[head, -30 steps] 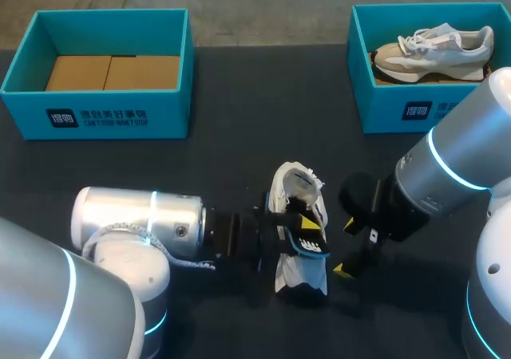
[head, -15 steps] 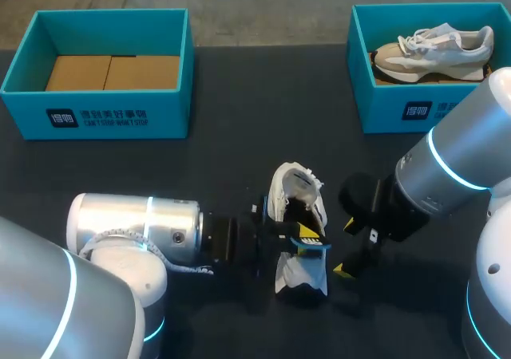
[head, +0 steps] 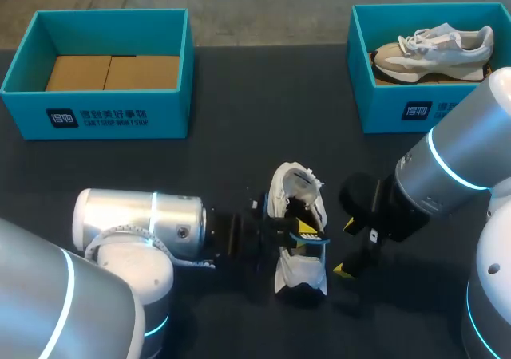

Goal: Take the shoe out of the shoebox, open the shoe tongue, remove and reinsert the insole, then place the shoe into the shoebox

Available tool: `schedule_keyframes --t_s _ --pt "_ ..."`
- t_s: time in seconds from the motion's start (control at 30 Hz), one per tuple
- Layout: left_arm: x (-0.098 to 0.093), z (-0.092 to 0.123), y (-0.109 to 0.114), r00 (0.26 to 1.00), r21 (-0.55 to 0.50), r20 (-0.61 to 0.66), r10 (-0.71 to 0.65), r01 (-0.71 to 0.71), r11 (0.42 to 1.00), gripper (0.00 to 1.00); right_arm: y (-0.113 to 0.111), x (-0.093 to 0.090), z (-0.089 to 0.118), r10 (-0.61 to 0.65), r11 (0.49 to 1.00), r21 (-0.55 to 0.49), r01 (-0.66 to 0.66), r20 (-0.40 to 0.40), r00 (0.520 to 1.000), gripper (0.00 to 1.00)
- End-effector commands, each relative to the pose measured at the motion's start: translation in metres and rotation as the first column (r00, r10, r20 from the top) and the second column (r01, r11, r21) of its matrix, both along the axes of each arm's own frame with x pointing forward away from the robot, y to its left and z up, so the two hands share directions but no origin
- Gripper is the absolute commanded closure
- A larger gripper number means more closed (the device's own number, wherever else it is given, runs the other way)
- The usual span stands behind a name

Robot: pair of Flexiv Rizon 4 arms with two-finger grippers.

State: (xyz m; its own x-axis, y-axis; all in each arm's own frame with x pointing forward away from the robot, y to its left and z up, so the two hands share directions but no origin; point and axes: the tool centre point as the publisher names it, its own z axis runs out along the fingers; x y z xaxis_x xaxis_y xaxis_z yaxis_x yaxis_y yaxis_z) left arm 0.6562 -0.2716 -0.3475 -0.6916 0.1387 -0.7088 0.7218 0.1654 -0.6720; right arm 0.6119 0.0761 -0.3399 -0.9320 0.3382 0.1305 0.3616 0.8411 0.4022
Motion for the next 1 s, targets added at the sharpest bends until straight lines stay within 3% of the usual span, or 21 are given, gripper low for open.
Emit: schedule_keyframes --t_s 0.03,0.1,0.2,0.7,0.8,0.83,1.0 --pt "-0.001 0.004 0.001 1.0 0.0 -0.008 -0.009 0.009 1.0 0.98 0.0 -0.001 0.0 -0.002 1.0 0.0 0.002 0.002 1.0 0.0" --pt "-0.004 0.005 0.002 1.0 -0.004 -0.012 -0.012 0.012 1.0 0.69 0.0 -0.001 0.0 -0.002 1.0 0.0 0.002 0.002 1.0 0.0" --pt "-0.008 0.011 0.005 1.0 -0.014 -0.016 -0.016 0.016 1.0 0.64 0.0 -0.001 0.0 -0.002 1.0 0.0 0.002 0.002 1.0 0.0" --pt "-0.027 0.023 0.014 1.0 -0.015 0.017 -0.024 0.024 1.0 0.69 0.0 -0.001 0.0 -0.002 1.0 0.0 0.002 0.002 1.0 0.0" --pt "-0.024 0.019 0.013 0.999 -0.016 0.028 -0.024 0.024 1.0 0.87 0.0 -0.001 0.0 -0.002 1.0 0.0 0.002 0.002 1.0 0.0" --pt "-0.023 0.018 0.012 0.999 -0.015 0.031 -0.025 0.026 1.0 0.99 0.0 -0.001 0.0 -0.002 1.0 0.0 0.002 0.002 1.0 0.0" --pt "-0.02 0.009 0.008 0.994 0.004 0.092 -0.054 0.054 0.999 1.0 0.0 -0.001 0.0 -0.002 1.0 0.0 0.002 0.002 1.0 0.0"
